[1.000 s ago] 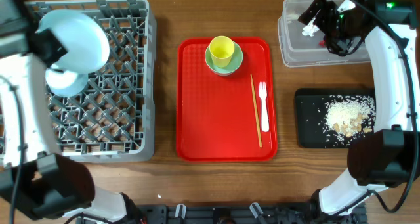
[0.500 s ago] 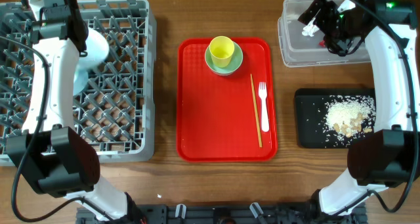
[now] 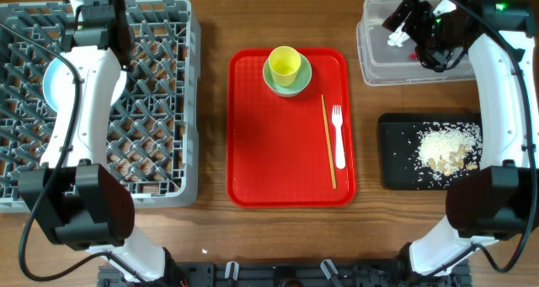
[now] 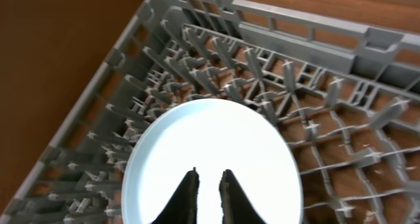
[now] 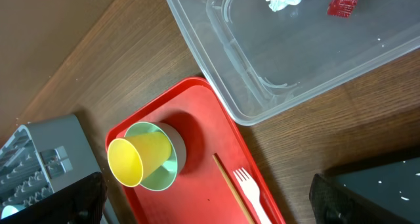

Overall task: Sort waste into correct bins and load items into the dishwasher rack
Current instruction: 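Push the plate upright into the rack slots with the left gripper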

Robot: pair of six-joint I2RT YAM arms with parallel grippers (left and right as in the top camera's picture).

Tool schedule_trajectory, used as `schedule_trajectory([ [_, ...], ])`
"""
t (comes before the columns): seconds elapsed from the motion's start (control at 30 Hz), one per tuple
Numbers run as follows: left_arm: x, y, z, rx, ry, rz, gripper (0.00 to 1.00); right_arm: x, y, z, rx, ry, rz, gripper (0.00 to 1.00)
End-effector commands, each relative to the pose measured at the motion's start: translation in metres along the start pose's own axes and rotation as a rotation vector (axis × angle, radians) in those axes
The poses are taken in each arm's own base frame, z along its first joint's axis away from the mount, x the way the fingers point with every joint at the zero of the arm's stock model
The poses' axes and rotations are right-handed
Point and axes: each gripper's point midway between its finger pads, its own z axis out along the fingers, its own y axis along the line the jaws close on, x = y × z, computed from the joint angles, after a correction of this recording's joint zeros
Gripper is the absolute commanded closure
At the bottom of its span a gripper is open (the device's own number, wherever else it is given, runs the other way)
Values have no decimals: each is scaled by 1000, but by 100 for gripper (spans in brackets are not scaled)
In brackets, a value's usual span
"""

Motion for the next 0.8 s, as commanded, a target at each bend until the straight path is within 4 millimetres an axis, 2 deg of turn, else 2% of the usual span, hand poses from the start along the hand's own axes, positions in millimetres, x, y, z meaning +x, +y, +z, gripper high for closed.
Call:
schedule_trajectory([
  [0.0, 14, 2, 25, 76, 95, -214, 96, -4, 3, -10, 0, -33, -11, 0],
  [0.07, 32, -8, 39, 209, 204, -263, 96, -4, 3, -10, 0, -33, -11, 0],
  [0.13, 61, -19, 55, 360, 363, -304, 96, -4, 3, -10, 0, -33, -11, 0],
  [0.23, 83, -20, 67, 402, 468, -326, 96, -4, 3, -10, 0, -33, -11, 0],
  [0.3, 93, -29, 67, 469, 527, -344, 96, -4, 3, -10, 0, -33, -11, 0],
  [0.4, 96, -44, 59, 570, 562, -343, 96, -4, 3, -10, 0, -33, -11, 0],
  [0.67, 96, -53, 53, 595, 567, -329, 96, -4, 3, -10, 0, -33, -11, 0],
  [0.77, 95, -63, 45, 679, 566, -285, 96, -4, 3, -10, 0, -33, -11, 0],
])
